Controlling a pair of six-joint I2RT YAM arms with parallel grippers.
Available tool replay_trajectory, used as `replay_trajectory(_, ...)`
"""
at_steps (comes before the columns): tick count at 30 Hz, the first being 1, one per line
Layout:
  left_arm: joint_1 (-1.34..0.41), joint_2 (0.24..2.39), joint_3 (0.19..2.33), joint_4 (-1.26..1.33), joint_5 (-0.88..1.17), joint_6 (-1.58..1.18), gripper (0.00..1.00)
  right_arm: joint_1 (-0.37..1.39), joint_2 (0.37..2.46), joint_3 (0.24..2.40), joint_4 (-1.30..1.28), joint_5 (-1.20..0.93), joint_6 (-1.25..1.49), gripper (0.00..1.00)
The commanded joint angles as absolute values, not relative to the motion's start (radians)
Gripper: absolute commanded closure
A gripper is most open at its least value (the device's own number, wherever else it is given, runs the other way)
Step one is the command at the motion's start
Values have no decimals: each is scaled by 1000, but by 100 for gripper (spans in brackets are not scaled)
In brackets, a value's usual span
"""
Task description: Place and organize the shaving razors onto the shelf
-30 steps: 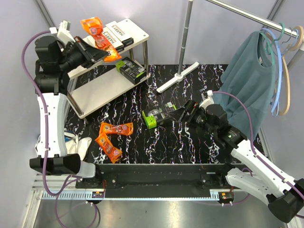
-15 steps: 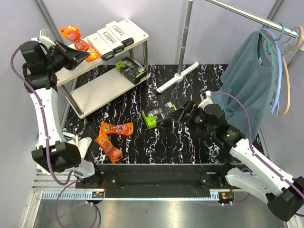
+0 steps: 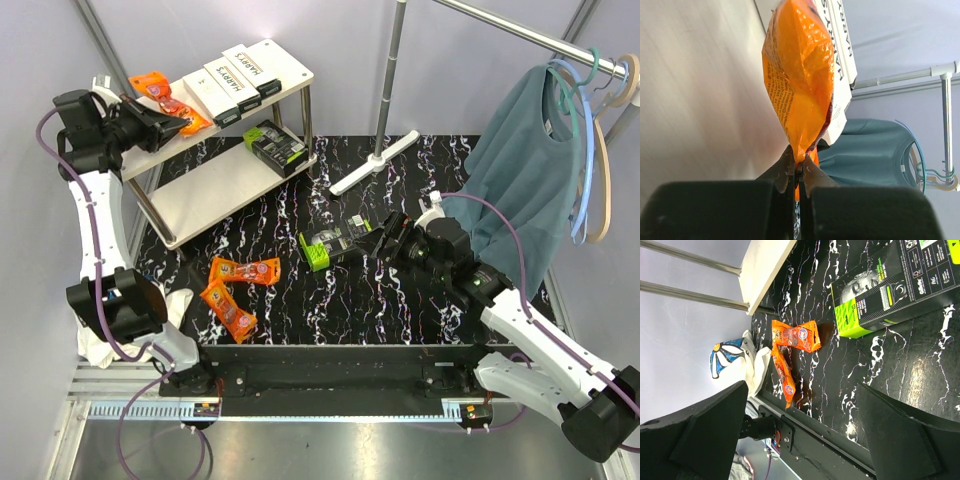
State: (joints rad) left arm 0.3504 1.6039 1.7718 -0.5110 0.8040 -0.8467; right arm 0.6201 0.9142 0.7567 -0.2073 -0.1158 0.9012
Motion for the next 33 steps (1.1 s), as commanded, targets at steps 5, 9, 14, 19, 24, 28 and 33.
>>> replay_trajectory(5, 356, 1635, 1807, -489, 834, -839, 90, 626, 902, 753, -167, -109, 894, 0)
replay_trajectory(9, 353, 1654, 1810, -494, 839, -835, 83, 624, 908, 755, -167, -109, 893, 0)
replay_trajectory(14, 356, 1657, 1816, -505, 839, -821, 73, 626, 922, 758, -167, -115, 894, 0)
replay_trajectory(19, 356, 1643, 1825, -529, 822, -798, 39, 626, 922, 758, -167, -117, 894, 0)
replay_trajectory(24, 365, 1623, 1851, -604, 764, -761, 21, 626, 905, 755, -169, -112, 894, 0)
replay_trajectory(28, 376, 1609, 1862, -652, 706, -727, 9, 624, 904, 753, -169, -112, 894, 0)
replay_trajectory(33, 379, 1575, 1881, -706, 632, -687, 3, 626, 904, 753, -169, -114, 894, 0)
